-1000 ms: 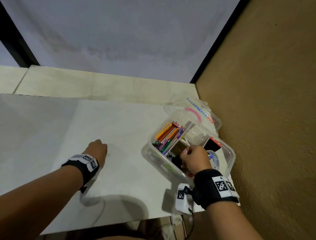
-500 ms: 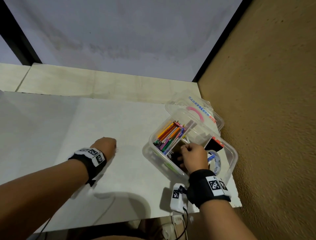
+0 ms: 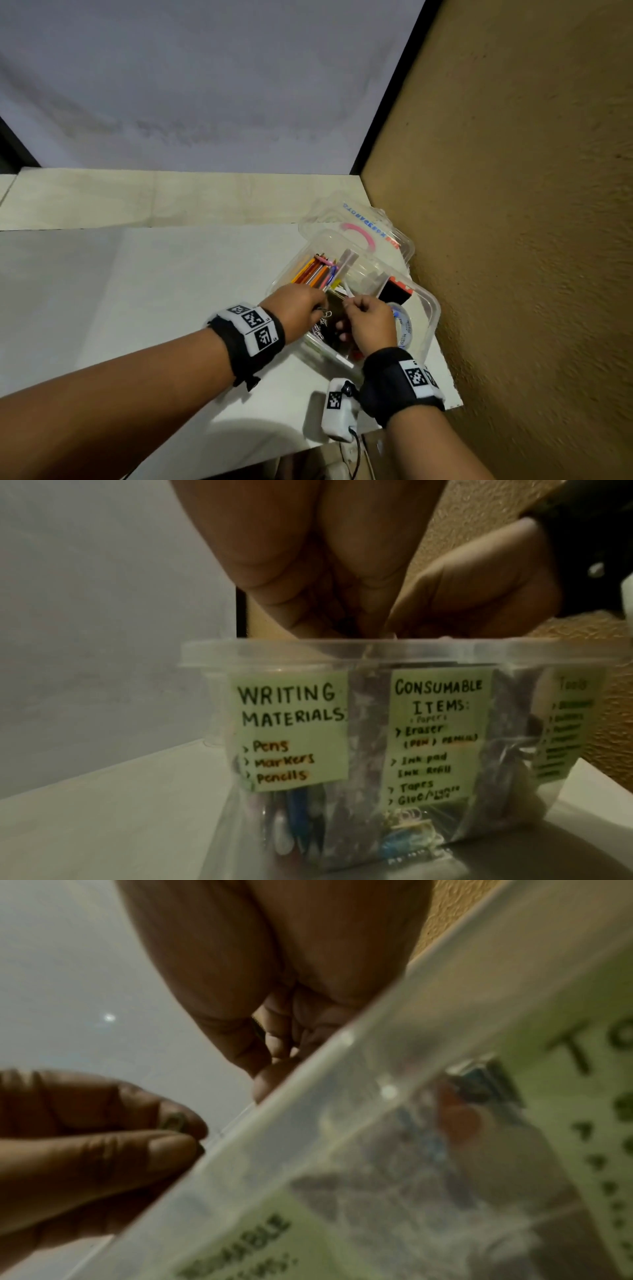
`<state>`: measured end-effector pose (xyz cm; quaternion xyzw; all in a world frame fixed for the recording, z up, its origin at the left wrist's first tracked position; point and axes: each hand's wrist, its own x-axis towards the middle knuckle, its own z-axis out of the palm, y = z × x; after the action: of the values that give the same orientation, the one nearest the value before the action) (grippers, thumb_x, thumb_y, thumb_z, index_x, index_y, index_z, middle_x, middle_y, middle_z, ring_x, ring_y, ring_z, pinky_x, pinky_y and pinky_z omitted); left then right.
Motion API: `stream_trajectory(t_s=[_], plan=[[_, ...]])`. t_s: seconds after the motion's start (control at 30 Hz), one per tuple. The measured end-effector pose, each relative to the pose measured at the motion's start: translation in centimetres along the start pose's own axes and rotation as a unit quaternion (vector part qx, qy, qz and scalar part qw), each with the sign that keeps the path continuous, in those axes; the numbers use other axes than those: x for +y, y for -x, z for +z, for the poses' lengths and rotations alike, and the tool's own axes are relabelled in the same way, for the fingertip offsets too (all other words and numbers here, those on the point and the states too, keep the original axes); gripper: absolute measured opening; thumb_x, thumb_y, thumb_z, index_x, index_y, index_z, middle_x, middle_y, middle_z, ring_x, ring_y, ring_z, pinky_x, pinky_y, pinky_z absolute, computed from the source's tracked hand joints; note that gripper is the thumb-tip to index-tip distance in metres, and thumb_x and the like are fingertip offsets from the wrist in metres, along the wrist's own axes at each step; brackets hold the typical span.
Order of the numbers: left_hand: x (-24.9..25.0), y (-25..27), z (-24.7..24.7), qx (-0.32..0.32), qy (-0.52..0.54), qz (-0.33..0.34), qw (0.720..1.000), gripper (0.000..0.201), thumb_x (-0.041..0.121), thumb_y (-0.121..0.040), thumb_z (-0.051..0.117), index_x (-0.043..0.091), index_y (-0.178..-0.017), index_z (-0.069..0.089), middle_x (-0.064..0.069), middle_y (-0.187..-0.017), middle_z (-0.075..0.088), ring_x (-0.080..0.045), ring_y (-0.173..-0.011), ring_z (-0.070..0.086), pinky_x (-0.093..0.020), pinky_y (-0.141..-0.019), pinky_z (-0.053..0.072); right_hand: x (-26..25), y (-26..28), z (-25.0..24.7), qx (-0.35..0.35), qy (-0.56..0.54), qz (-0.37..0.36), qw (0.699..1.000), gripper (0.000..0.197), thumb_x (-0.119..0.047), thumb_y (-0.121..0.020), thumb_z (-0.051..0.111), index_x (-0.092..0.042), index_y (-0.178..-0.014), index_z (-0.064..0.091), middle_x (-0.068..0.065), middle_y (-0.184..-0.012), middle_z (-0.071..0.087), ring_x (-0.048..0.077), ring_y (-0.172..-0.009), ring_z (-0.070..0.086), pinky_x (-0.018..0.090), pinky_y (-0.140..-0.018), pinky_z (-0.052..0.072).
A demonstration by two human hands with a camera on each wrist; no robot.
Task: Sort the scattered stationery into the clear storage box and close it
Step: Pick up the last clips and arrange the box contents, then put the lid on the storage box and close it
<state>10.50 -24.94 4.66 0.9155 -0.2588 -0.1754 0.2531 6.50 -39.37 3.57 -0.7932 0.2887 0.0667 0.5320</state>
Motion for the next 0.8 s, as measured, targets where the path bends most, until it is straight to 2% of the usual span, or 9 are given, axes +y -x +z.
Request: stream_trajectory(t_s=[0.13, 0.23, 0.33, 0.4, 0.47, 0.53, 0.6, 0.67, 0.8], plan=[[-0.1, -1.0, 0.5, -0.036, -0.013, 0.020, 0.999, 0.031, 0.025, -0.094, 0.053, 0.020, -0.124, 0.061, -0.001, -0.121, 0.065, -0.017, -0.110, 0.060, -0.024, -0.092, 0.042, -0.1, -0.3, -1.3, 0.012, 0.005, -0.017, 1.000, 0.022, -0.016, -0.094, 0.052, -0.018, -0.074, 0.062, 0.006, -0.061, 0.062, 0.016, -0.051, 0.056, 0.033, -0.054, 0.049], [-0.4, -1.3, 0.6, -0.050, -0.026, 0.044, 0.997, 0.034, 0.029, -0.094, 0.054, 0.022, -0.126, 0.059, 0.001, -0.127, 0.062, -0.017, -0.117, 0.056, -0.028, -0.099, 0.041, 0.0, -1.2, -2.0, 0.040, 0.045, -0.037, 0.998, 0.018, -0.018, -0.091, 0.055, -0.017, -0.076, 0.065, 0.005, -0.069, 0.067, 0.019, -0.065, 0.063, 0.041, -0.071, 0.056], [-0.8, -0.4, 0.5, -0.122, -0.068, 0.090, 0.986, 0.049, 0.050, -0.087, 0.056, 0.025, -0.129, 0.055, 0.004, -0.141, 0.046, -0.015, -0.134, 0.037, -0.032, -0.109, 0.032, -0.3, -2.0, -3.5, 0.166, 0.105, -0.086, 0.977, 0.013, -0.018, -0.087, 0.056, -0.016, -0.089, 0.069, 0.005, -0.090, 0.070, 0.025, -0.090, 0.064, 0.038, -0.085, 0.052], [-1.4, 0.5, 0.4, -0.148, -0.106, 0.106, 0.978, 0.052, 0.055, -0.084, 0.057, 0.028, -0.129, 0.055, 0.008, -0.150, 0.031, -0.013, -0.139, 0.022, -0.032, -0.114, 0.024, -0.7, -2.6, -4.8, 0.214, 0.195, -0.087, 0.953, 0.028, -0.021, -0.085, 0.058, -0.016, -0.111, 0.066, 0.009, -0.116, 0.062, 0.029, -0.112, 0.051, 0.037, -0.095, 0.041], [-2.5, 1.2, 0.3, -0.139, -0.106, 0.108, 0.979, 0.044, 0.051, -0.086, 0.057, 0.029, -0.123, 0.060, 0.010, -0.151, 0.029, -0.011, -0.139, 0.020, -0.029, -0.114, 0.023, -0.7, -3.7, -5.6, 0.161, 0.253, 0.004, 0.954, 0.053, -0.029, -0.080, 0.060, -0.019, -0.132, 0.050, 0.009, -0.136, 0.046, 0.033, -0.126, 0.038, 0.044, -0.102, 0.035], [-3.5, 1.6, 0.2, -0.130, -0.087, 0.094, 0.983, 0.036, 0.047, -0.089, 0.055, 0.027, -0.118, 0.064, 0.013, -0.148, 0.033, -0.008, -0.137, 0.024, -0.026, -0.113, 0.027, -0.9, -4.8, -5.4, 0.098, 0.228, 0.039, 0.968, 0.068, -0.033, -0.072, 0.060, -0.018, -0.136, 0.042, 0.010, -0.138, 0.045, 0.035, -0.126, 0.040, 0.049, -0.101, 0.041], [-4.4, 1.8, 0.0, -0.123, -0.064, 0.071, 0.988, 0.034, 0.045, -0.089, 0.055, 0.025, -0.114, 0.067, 0.015, -0.147, 0.036, -0.006, -0.135, 0.030, -0.025, -0.111, 0.032, -1.4, -5.5, -4.6, 0.070, 0.241, 0.028, 0.968, 0.070, -0.029, -0.075, 0.061, -0.015, -0.139, 0.037, 0.013, -0.141, 0.041, 0.036, -0.129, 0.038, 0.051, -0.100, 0.042], [-5.4, 2.4, -0.5, -0.109, -0.049, 0.052, 0.991, 0.032, 0.044, -0.088, 0.057, 0.025, -0.112, 0.069, 0.015, -0.145, 0.038, -0.004, -0.131, 0.035, -0.023, -0.107, 0.036, -2.3, -6.1, -3.4, 0.052, 0.256, 0.006, 0.965, 0.070, -0.024, -0.082, 0.060, -0.011, -0.145, 0.030, 0.014, -0.147, 0.032, 0.034, -0.135, 0.030, 0.045, -0.107, 0.036], [-8.3, 4.2, -2.4, -0.073, -0.030, 0.007, 0.997, 0.029, 0.041, -0.087, 0.060, 0.025, -0.108, 0.071, 0.016, -0.143, 0.039, 0.000, -0.125, 0.039, -0.012, -0.097, 0.034, -4.4, -6.8, -1.0, -0.002, 0.215, -0.073, 0.974, 0.061, -0.018, -0.086, 0.059, -0.010, -0.142, 0.038, 0.012, -0.142, 0.045, 0.028, -0.131, 0.041, 0.030, -0.106, 0.035]])
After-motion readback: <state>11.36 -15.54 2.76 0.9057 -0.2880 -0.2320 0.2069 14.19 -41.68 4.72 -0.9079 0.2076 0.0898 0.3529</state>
